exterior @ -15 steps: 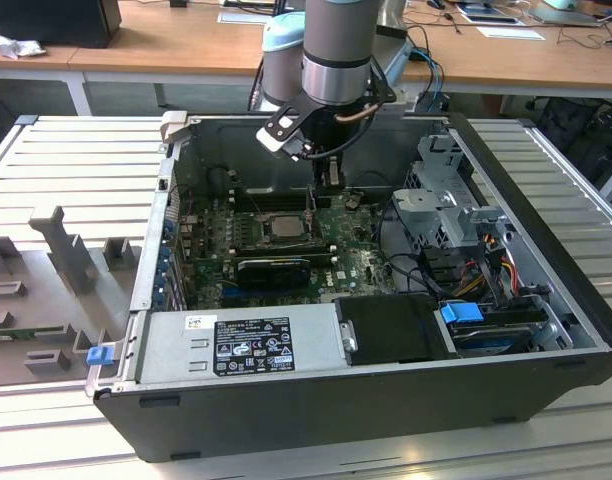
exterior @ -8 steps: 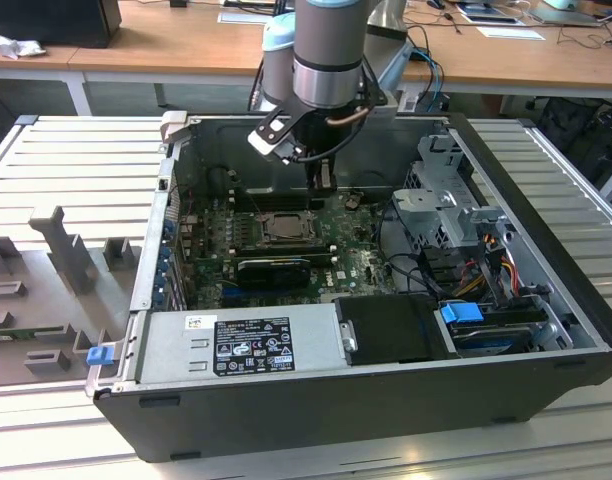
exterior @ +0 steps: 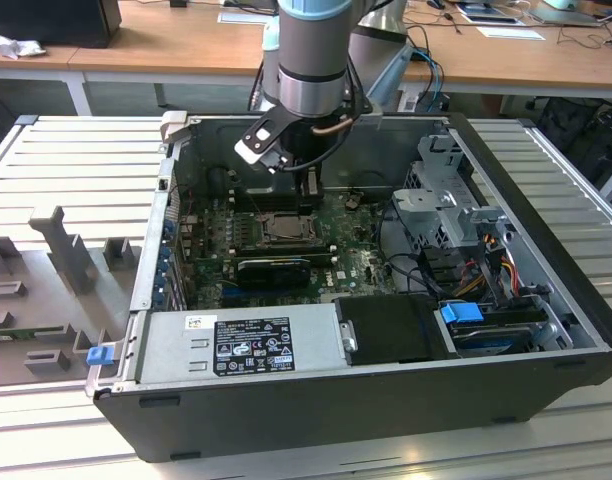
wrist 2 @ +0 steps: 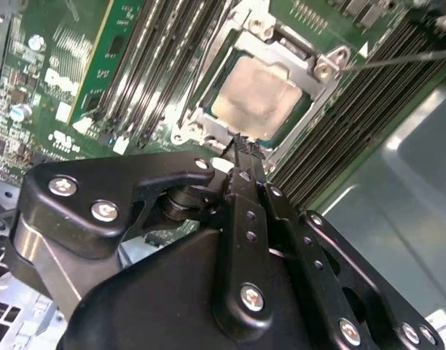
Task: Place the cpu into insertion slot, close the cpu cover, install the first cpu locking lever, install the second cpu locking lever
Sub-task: 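Close the cpu cover, then install the first cpu locking lever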
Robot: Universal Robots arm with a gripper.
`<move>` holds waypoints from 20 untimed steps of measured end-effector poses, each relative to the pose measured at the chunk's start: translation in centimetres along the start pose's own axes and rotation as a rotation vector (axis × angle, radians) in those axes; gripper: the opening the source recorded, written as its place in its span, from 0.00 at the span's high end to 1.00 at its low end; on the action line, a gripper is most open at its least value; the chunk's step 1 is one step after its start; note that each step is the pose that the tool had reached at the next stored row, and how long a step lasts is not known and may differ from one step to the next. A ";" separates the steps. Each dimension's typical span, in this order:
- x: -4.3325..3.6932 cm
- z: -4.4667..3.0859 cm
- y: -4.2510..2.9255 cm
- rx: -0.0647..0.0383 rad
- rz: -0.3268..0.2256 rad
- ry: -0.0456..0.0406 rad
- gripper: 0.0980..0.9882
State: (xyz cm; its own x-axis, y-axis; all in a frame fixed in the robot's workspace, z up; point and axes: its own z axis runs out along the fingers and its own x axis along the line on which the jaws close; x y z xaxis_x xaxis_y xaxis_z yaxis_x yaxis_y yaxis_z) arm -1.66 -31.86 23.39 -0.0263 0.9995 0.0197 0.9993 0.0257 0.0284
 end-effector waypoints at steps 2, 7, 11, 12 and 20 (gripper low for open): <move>0.01 0.01 -0.37 0.000 0.000 0.0001 0.99; 0.03 0.00 -1.32 0.000 0.000 0.0008 0.99; 0.05 -0.02 -2.09 0.000 0.000 0.0013 0.99; 0.05 -0.02 -2.18 0.000 0.000 0.0013 0.99; 0.09 -1.39 -2.47 0.000 0.000 0.0013 0.99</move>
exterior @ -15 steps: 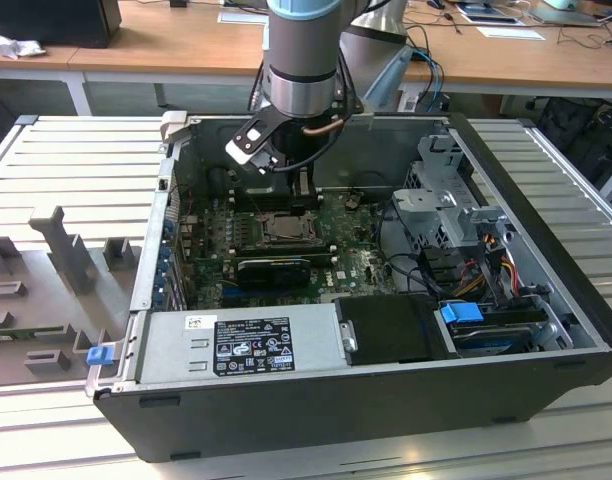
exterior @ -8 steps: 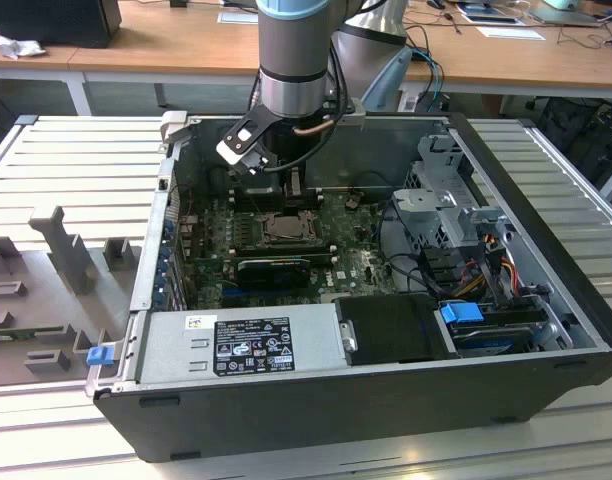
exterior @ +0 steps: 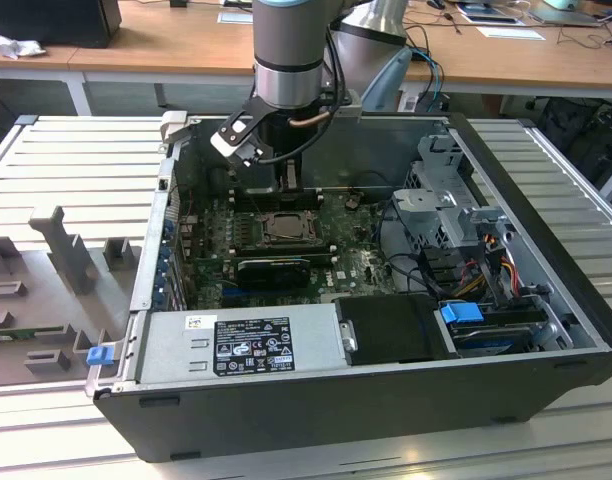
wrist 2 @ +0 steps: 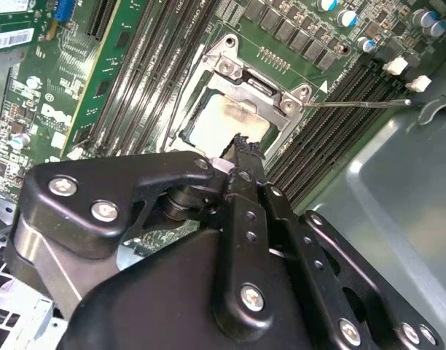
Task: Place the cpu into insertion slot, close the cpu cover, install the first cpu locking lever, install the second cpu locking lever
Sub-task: 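Install the first cpu locking lever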
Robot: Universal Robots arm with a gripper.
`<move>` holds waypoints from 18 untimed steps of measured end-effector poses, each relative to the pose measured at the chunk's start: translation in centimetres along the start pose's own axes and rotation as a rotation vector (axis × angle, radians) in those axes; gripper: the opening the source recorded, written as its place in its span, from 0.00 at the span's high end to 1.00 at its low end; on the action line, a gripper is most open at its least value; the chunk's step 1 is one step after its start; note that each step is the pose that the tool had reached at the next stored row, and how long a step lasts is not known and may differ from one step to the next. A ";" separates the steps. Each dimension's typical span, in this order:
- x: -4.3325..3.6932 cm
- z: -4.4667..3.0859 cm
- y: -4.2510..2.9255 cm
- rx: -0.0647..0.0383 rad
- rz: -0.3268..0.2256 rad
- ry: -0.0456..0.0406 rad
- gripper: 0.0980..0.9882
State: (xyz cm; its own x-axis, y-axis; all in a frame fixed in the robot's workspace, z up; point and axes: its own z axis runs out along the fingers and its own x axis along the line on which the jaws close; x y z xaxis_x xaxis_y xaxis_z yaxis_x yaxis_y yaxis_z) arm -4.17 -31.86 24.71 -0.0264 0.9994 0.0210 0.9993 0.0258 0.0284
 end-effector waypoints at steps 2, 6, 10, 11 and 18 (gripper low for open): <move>0.01 -0.34 0.01 0.000 0.000 0.0000 0.99; 0.02 -0.92 0.03 0.000 0.000 0.0000 0.99; 0.03 -1.51 0.04 0.000 0.000 0.0000 0.99; 0.05 -2.16 0.06 0.000 0.000 0.0000 0.99; 0.08 -3.78 0.11 0.000 -0.020 0.0008 0.99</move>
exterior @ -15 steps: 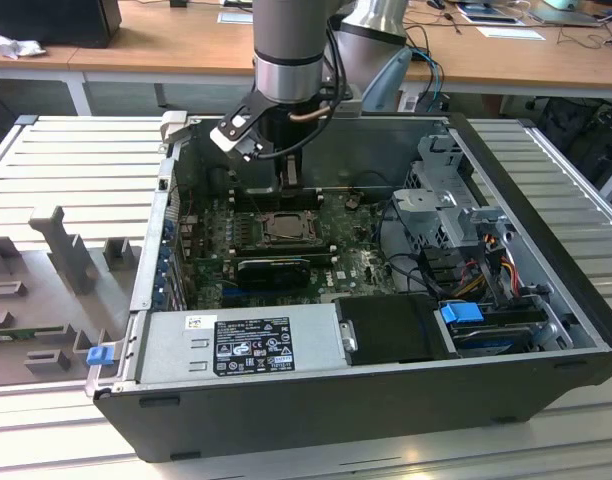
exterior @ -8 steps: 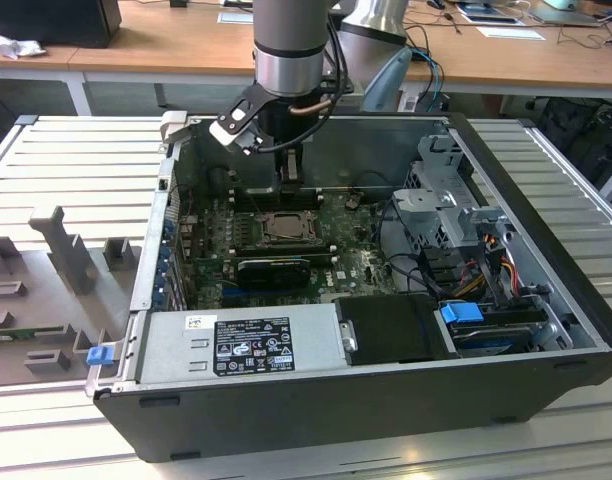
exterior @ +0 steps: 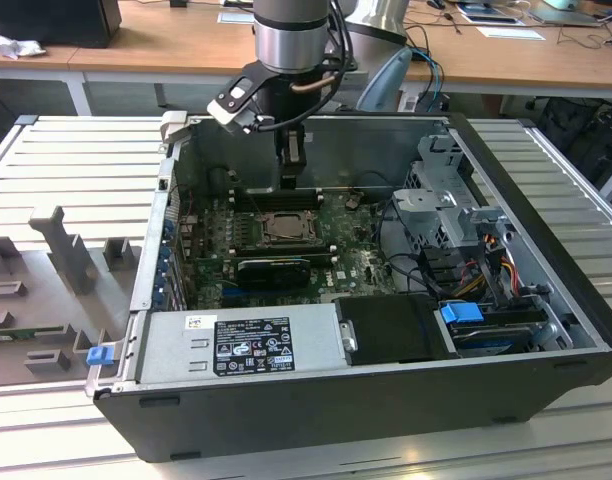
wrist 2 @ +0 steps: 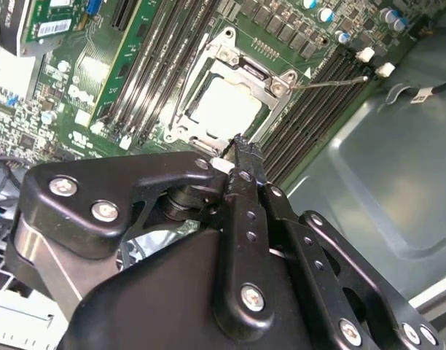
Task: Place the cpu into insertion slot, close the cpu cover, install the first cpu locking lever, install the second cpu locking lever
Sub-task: 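Install the first cpu locking lever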
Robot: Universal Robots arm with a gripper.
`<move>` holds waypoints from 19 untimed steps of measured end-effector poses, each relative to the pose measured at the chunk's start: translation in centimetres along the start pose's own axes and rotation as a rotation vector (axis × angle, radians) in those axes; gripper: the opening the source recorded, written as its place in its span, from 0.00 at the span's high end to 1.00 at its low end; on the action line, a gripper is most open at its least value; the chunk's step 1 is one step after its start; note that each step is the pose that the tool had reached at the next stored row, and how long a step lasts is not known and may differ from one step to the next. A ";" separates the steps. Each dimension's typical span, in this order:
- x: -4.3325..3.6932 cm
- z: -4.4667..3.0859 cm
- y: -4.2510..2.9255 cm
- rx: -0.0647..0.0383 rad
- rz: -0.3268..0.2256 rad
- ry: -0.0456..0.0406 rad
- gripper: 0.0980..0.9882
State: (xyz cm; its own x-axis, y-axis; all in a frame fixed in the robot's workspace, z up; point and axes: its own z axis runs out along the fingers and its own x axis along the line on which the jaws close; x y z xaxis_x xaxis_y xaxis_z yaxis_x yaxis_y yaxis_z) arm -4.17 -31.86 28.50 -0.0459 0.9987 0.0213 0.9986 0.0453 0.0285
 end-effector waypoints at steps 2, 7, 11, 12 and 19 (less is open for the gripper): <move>0.00 -0.01 0.00 0.001 -0.057 0.0014 0.99; 0.00 -0.01 0.00 0.004 -0.195 0.0053 0.99; 0.00 0.00 -0.06 0.005 -0.250 0.0069 0.99; 0.00 0.01 -0.08 0.006 -0.270 0.0073 0.99; 0.00 0.07 -0.09 0.010 -0.458 0.0117 0.99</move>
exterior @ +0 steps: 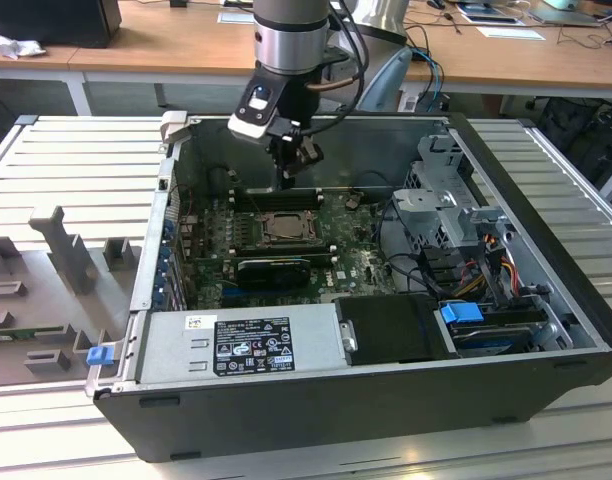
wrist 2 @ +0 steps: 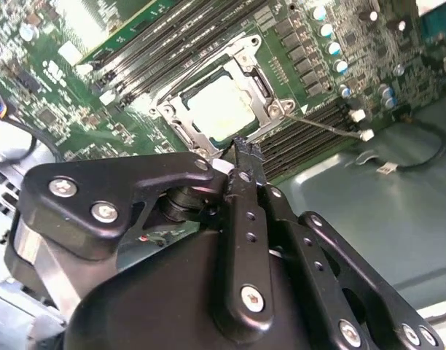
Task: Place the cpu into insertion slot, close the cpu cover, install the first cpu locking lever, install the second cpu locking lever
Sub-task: 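Install the first cpu locking lever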
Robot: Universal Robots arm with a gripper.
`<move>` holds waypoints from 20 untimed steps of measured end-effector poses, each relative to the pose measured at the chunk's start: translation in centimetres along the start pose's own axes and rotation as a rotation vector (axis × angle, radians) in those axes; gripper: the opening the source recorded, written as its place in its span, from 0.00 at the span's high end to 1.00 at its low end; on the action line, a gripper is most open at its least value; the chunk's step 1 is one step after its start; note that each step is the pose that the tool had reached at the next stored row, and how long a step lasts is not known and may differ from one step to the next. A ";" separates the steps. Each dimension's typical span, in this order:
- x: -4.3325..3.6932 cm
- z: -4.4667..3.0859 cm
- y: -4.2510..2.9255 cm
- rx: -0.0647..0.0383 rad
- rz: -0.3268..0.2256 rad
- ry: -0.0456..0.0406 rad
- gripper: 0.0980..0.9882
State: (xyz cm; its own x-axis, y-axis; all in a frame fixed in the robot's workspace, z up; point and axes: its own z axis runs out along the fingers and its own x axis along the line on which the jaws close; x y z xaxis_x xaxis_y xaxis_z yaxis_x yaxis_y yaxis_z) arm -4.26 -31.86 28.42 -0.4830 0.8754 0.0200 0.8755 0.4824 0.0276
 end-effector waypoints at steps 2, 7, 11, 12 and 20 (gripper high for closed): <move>0.00 0.00 0.00 0.001 -0.037 0.0008 0.99; 0.00 0.00 0.00 0.002 -0.105 0.0027 0.99; 0.00 0.00 0.00 0.003 -0.163 0.0043 0.99; 0.00 0.00 0.00 0.004 -0.177 0.0047 0.99; 0.00 0.00 0.00 0.005 -0.263 0.0070 0.99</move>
State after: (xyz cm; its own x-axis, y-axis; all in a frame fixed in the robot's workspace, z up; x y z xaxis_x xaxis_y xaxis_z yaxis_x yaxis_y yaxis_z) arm -4.26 -31.87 28.42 -0.6941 0.7196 0.0198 0.7198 0.6936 0.0275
